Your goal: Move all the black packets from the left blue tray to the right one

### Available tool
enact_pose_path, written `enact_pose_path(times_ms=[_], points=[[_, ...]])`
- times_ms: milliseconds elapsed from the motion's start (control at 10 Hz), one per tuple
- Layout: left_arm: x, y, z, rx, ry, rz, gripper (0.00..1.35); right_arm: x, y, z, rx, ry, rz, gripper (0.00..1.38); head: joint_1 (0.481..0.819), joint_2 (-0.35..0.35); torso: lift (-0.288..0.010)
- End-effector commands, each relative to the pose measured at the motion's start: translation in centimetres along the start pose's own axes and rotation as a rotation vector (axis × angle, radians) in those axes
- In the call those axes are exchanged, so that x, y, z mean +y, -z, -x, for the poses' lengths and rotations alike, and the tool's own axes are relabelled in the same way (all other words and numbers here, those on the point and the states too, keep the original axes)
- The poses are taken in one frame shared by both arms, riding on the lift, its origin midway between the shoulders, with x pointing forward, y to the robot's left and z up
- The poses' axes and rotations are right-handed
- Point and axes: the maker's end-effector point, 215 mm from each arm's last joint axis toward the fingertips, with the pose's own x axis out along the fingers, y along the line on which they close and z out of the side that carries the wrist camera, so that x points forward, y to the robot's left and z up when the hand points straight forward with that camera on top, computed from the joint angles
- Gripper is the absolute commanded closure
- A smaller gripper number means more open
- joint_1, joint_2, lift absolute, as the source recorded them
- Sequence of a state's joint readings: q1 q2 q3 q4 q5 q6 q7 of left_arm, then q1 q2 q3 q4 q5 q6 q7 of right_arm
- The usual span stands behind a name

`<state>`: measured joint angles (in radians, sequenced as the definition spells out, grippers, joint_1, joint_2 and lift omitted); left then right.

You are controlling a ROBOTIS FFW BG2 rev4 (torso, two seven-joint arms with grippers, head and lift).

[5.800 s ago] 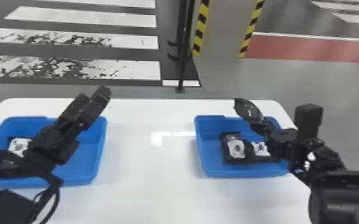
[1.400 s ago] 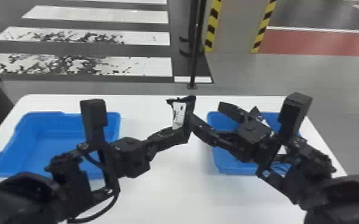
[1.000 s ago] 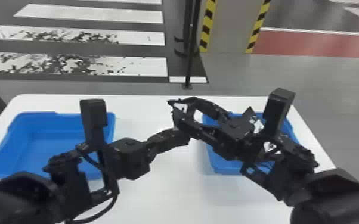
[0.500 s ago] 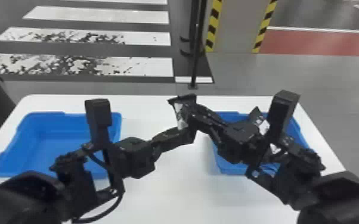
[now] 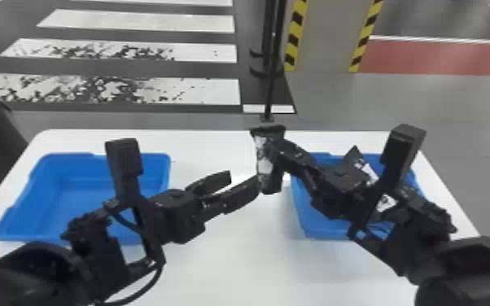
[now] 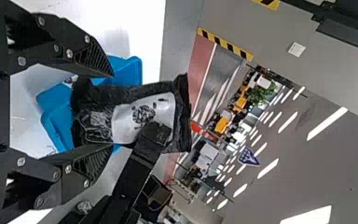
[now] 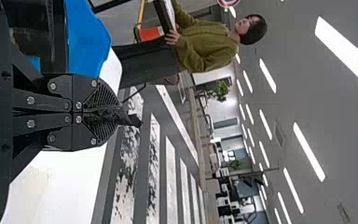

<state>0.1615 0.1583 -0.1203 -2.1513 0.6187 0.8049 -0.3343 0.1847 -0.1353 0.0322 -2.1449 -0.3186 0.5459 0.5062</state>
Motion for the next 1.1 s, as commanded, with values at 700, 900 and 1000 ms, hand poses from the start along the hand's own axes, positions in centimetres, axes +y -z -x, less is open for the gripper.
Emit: enact_pose_path(times_ms=[700, 900, 1000], points=[[16.3, -12.7, 26.1, -0.336, -0.613, -0.306, 0.13, -25.8, 8.9, 8.4, 0.170, 0.499, -0.037, 0.91, 0.695, -0.088, -0.140], [15.6, -14.2, 29.9, -0.357, -0.682, -0.385, 0.13, -25.0, 6.5, 11.0, 0.127, 0.553, 0.049, 0.11, 0.695, 0.023, -0.140], [15.1, -14.1, 30.5, -0.367, -0.690, -0.391, 0.13, -22.5, 3.7, 13.0, 0.071, 0.593, 0.127, 0.08, 0.695, 0.032, -0.140]])
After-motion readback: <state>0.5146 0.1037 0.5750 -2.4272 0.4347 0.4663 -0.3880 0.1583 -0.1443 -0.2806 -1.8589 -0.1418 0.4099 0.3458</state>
